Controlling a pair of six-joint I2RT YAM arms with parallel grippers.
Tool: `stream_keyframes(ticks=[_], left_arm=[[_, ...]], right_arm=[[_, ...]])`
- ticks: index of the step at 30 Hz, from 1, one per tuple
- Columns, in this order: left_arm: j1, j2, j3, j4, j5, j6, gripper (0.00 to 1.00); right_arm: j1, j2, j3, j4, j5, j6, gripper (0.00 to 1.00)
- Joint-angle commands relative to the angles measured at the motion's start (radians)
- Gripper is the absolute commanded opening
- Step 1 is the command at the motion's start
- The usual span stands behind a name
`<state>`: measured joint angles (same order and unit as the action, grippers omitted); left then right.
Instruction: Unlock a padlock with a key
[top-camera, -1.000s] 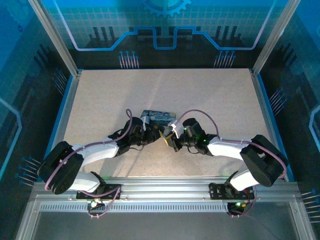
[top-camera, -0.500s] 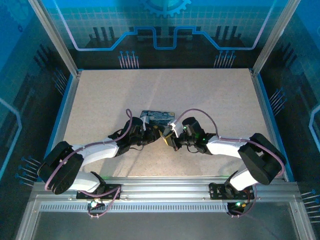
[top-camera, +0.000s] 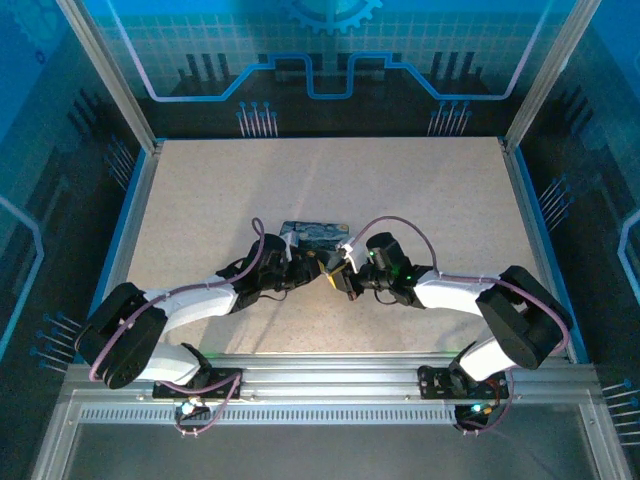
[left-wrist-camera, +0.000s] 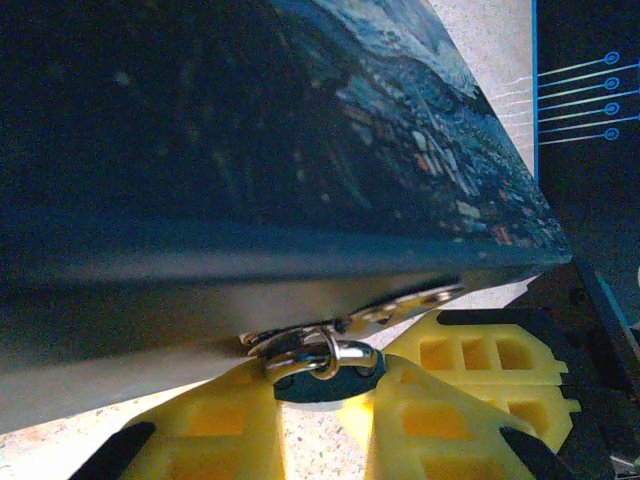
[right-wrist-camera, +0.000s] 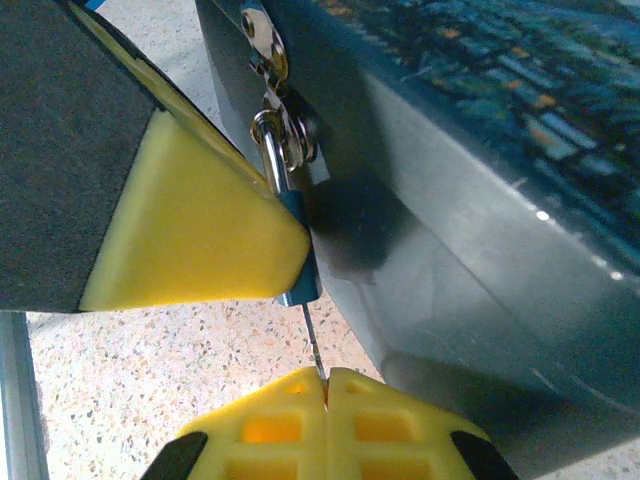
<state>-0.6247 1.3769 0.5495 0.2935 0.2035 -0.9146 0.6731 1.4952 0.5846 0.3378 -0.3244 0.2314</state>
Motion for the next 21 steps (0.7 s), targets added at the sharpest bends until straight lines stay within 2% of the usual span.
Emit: stream_keyframes(ticks=[1,21], left_arm=[[-0.004,-0.013,0.027,0.032,0.008,0.022,0.12],[-0.004,-0.001,0.026,0.049,0.018,0.015,0.12]], right_arm=[[-0.009,0.013,0.033,0.055,-0.028,0.007,0.01],[-0.010,0.072,0.104,0.131,-0.051,0.021,0.01]])
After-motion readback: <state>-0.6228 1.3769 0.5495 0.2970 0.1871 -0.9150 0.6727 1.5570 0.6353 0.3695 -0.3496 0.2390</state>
